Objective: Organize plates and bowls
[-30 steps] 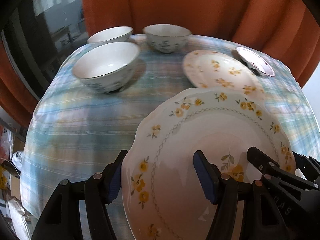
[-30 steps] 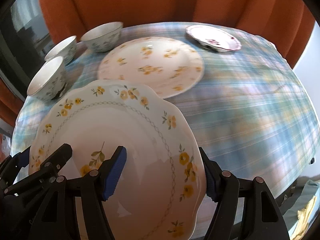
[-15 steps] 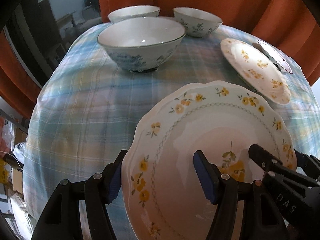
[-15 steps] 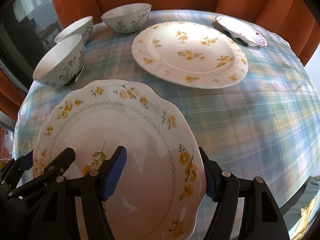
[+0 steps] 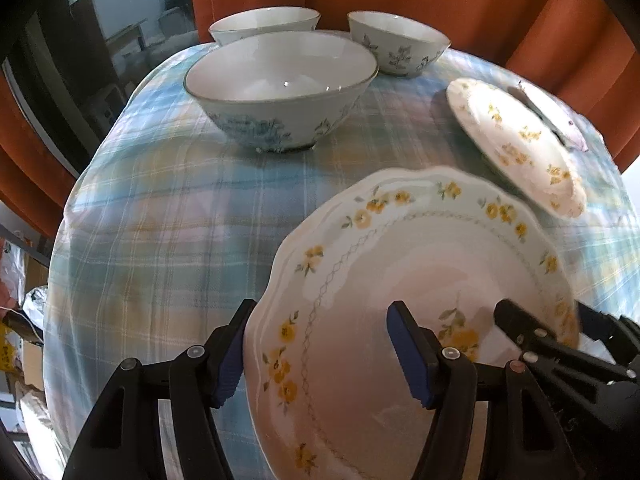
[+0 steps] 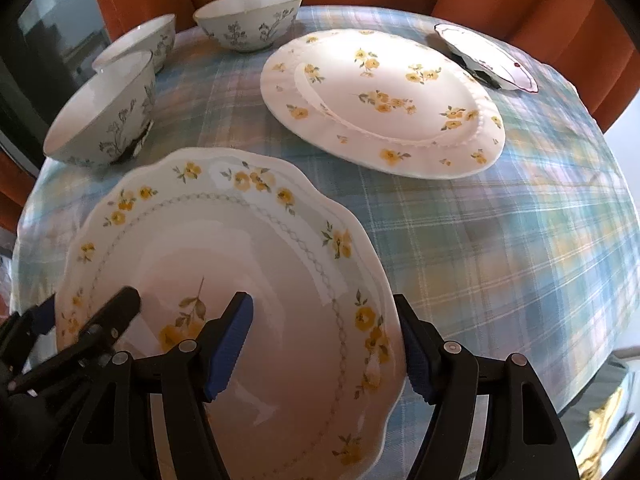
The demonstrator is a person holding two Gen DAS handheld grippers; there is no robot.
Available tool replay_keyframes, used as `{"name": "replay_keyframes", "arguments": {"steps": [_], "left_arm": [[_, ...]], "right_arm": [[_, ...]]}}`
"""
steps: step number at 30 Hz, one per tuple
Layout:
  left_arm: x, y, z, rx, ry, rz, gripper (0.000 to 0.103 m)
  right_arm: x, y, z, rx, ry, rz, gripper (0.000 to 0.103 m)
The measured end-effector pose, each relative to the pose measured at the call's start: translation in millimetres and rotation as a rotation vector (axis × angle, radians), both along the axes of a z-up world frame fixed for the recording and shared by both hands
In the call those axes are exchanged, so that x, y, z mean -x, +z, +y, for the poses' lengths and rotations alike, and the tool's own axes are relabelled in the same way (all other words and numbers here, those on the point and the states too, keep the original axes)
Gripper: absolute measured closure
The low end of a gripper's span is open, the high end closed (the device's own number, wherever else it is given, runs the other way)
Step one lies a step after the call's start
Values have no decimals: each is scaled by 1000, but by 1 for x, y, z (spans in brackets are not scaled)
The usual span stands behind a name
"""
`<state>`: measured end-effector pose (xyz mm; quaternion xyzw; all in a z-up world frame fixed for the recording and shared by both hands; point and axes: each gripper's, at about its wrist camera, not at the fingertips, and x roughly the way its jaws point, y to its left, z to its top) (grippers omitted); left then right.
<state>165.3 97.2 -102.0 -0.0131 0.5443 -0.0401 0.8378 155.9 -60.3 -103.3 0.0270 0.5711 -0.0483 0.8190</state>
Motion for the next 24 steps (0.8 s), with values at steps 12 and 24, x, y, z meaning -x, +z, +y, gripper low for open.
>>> {"name": "replay_keyframes", "arguments": {"steps": [12, 24], "left_arm": [[6, 27, 3, 2, 16, 3, 16], [-11, 45, -41, 27, 17, -19, 14]], "right_arm": [[6, 34, -14, 14, 41, -56, 22], [-7, 56, -54, 8, 31, -126, 18]]}}
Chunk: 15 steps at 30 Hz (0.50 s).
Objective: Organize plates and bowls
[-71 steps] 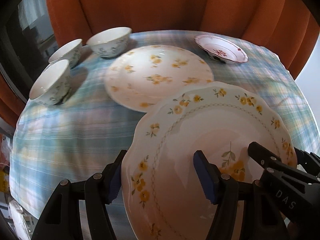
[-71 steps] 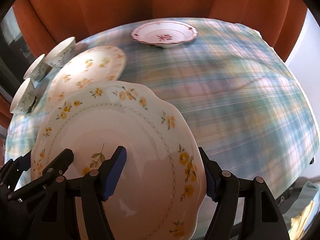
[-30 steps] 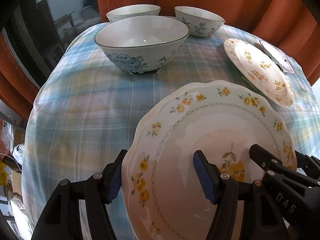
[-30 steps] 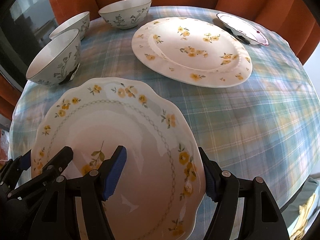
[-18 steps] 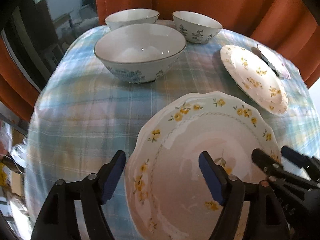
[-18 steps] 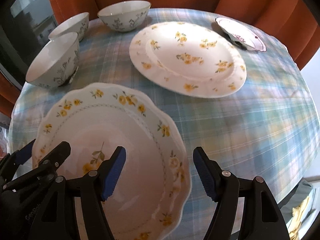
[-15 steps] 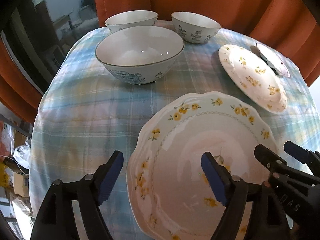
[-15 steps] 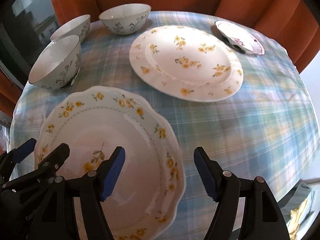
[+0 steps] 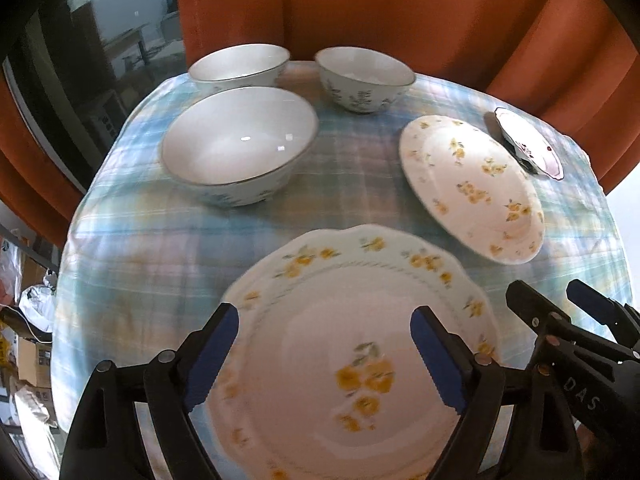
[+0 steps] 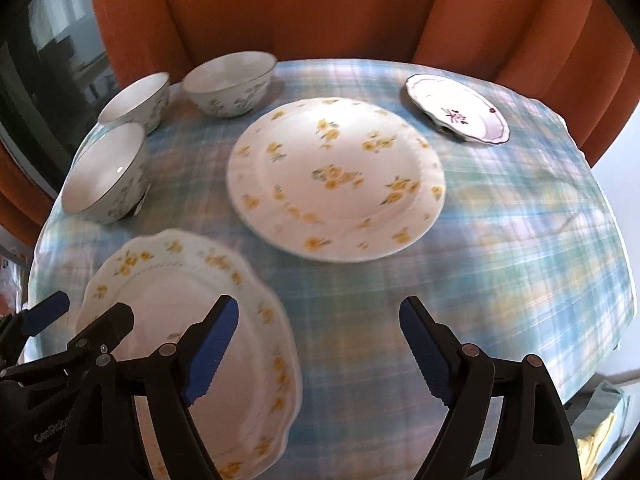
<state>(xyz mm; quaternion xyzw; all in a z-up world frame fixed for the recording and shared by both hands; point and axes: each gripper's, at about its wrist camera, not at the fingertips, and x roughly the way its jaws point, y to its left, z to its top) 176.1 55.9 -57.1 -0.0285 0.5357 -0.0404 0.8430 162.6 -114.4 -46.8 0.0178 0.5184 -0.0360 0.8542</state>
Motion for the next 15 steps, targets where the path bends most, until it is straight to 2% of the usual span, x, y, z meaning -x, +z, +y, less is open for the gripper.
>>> {"name": "replay_keyframes", "arguments": {"steps": [5, 15], "left_arm": [[-11, 0, -28, -10, 32, 4, 14], [-61, -2, -76, -58, 53, -11, 14]], "right_arm": [[-17, -3, -32, -30, 2, -1, 18], [-66, -5, -86, -72, 18, -28, 18]]}}
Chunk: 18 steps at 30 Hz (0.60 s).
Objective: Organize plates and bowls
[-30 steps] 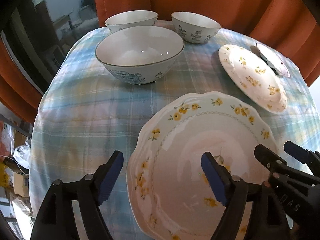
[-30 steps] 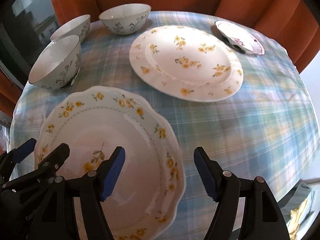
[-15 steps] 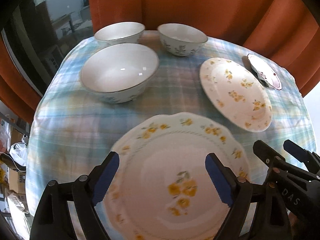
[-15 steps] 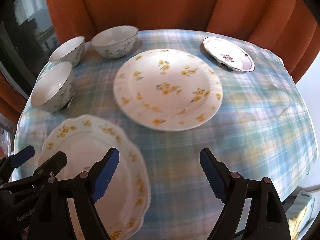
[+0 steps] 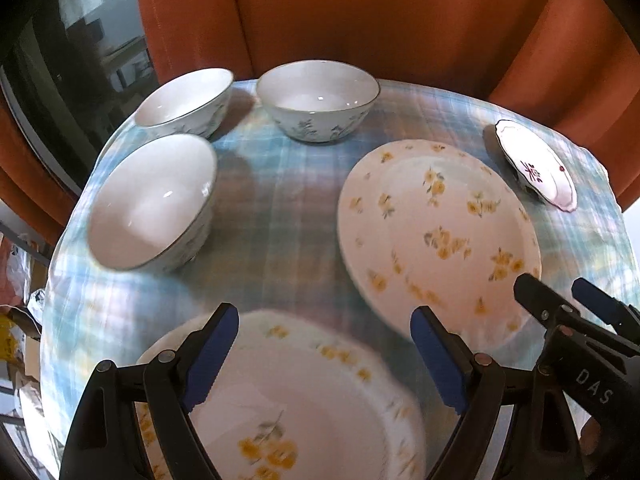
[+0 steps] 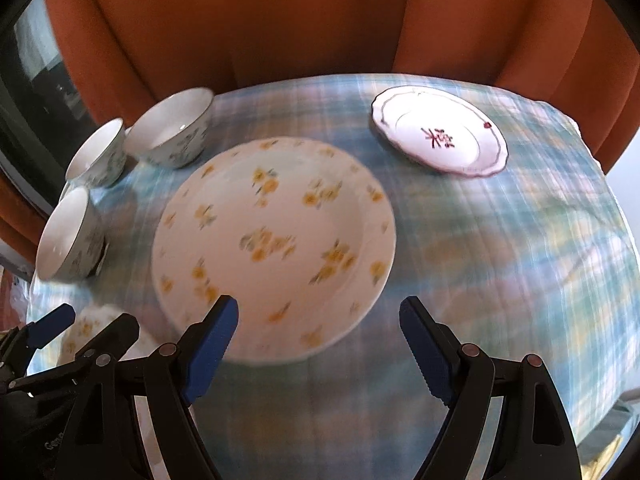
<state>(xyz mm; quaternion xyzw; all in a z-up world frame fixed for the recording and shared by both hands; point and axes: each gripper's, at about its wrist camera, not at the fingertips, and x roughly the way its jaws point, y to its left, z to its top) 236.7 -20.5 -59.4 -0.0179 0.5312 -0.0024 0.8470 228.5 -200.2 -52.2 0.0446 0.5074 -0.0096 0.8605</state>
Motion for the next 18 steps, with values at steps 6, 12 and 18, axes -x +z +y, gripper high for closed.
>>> {"name": "replay_keyframes", "arguments": {"steps": [6, 12, 18], "left_arm": [[-32, -9, -19, -14, 17, -6, 14], [-64, -29, -35, -21, 12, 1, 16], [-80, -49, -42, -7, -4, 30, 20]], "right_arm": [[-35, -9, -23, -12, -3, -11, 18], [-71, -26, -40, -4, -30, -6, 18], [-93, -44, -50, -22, -26, 4, 18]]}}
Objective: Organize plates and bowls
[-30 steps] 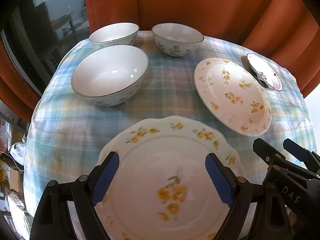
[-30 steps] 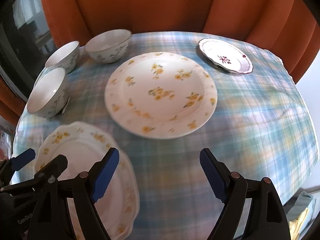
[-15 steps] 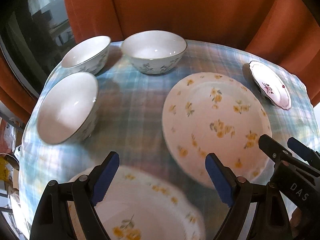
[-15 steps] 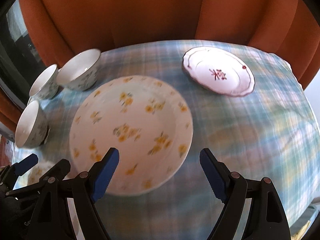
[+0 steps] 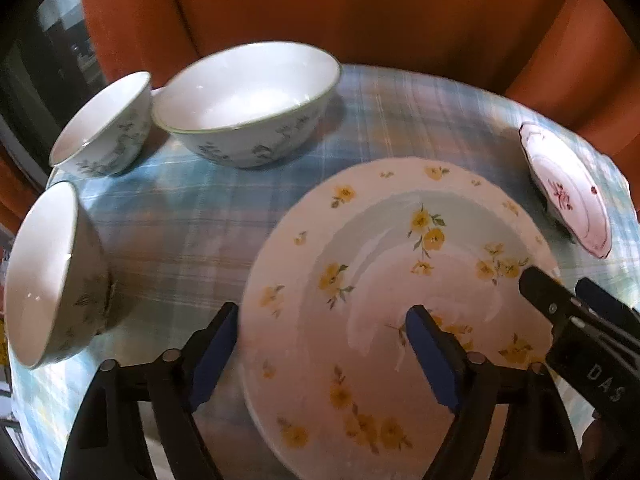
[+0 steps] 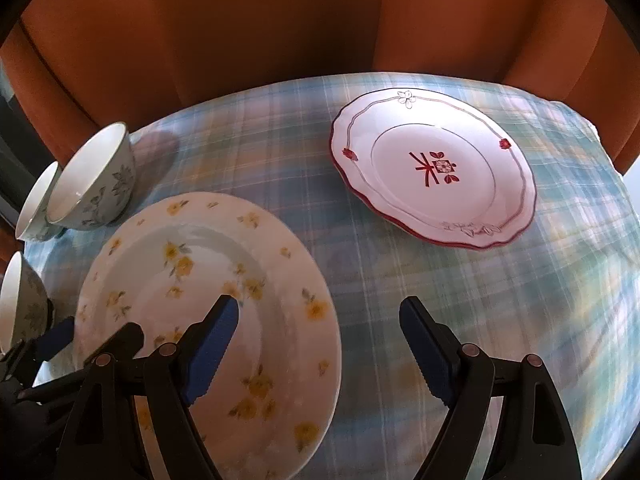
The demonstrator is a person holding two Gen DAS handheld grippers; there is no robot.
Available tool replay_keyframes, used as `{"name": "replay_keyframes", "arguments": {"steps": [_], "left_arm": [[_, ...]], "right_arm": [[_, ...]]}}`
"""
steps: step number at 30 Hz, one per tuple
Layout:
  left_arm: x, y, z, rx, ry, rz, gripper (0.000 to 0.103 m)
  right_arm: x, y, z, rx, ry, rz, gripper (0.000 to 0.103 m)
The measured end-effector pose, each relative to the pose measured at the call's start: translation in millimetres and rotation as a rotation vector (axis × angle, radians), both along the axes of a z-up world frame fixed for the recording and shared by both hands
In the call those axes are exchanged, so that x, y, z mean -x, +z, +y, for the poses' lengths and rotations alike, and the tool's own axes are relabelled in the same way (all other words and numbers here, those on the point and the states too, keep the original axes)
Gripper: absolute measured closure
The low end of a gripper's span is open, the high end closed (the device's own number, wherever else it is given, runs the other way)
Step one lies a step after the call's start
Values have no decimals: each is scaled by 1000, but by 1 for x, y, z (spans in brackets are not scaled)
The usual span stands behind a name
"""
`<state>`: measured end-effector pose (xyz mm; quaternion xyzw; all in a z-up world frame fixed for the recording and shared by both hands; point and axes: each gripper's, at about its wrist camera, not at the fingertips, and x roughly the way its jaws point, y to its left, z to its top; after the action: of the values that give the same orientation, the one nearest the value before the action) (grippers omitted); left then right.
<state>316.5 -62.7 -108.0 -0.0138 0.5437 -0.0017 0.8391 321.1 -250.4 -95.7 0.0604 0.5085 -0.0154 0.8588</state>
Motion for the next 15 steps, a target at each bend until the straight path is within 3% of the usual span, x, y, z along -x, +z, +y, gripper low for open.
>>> {"name": "replay_keyframes", "arguments": {"steps": [3, 9, 15], "left_arm": [[-1, -4, -5, -31, -4, -6, 21], [0, -3, -3, -23, -2, -4, 22], [0, -3, -6, -19, -35, 21, 22]], "right_arm": [[-5, -5, 1, -27, 19, -1, 21], [-14, -17, 8, -54, 49, 39, 49], [-10, -16, 13, -35, 56, 54, 49]]}}
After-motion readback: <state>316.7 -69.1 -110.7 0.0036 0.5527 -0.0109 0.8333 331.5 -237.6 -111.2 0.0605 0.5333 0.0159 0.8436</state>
